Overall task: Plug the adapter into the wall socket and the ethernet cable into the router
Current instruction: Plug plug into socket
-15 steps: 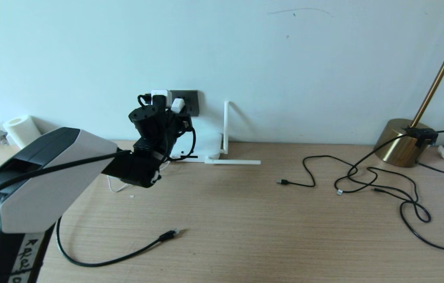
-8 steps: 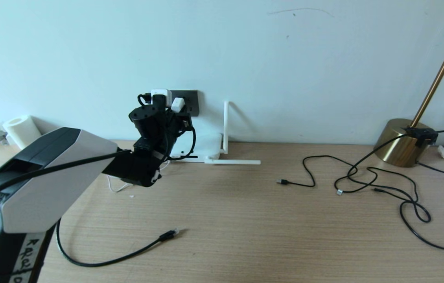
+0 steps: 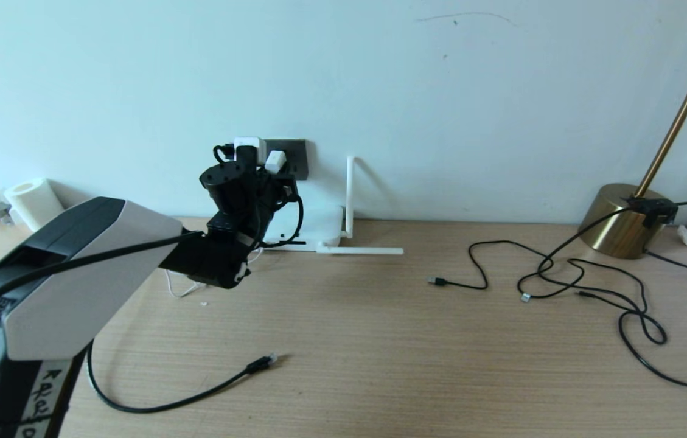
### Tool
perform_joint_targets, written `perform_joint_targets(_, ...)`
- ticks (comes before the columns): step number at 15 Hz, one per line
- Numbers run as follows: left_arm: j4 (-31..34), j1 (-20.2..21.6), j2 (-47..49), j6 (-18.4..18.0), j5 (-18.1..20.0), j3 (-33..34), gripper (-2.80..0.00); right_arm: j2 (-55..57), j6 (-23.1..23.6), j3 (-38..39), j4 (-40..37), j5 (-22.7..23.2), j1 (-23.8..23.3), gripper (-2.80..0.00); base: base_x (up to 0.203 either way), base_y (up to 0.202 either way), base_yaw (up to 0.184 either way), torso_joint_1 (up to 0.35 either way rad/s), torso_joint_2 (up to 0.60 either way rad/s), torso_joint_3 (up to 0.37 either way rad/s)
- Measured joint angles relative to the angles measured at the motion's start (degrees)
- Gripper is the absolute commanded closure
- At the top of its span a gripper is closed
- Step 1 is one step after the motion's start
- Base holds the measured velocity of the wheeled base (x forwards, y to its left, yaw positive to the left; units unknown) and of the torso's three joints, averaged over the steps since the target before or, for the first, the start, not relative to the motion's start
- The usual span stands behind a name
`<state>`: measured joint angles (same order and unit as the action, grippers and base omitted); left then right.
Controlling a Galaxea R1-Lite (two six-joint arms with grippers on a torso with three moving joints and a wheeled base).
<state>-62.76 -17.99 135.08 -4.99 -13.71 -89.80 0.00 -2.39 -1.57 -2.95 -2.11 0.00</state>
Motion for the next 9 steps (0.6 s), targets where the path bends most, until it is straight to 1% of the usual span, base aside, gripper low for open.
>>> perform_joint_targets(5,0.4,-0.1,0.0,0.0,0.0,-0.4,0.00,0.0,0.0,0.0,0.0,0.0,0.0,0.00,0.000,0.000,0.000,0.000,0.00,0.000)
perform_joint_targets(9,2.0,-0.1,0.3,0.0,-0.1,-2.2,0.00,0.0,0.0,0.0,0.0,0.0,0.0,0.00,0.000,0.000,0.000,0.000,0.00,0.000)
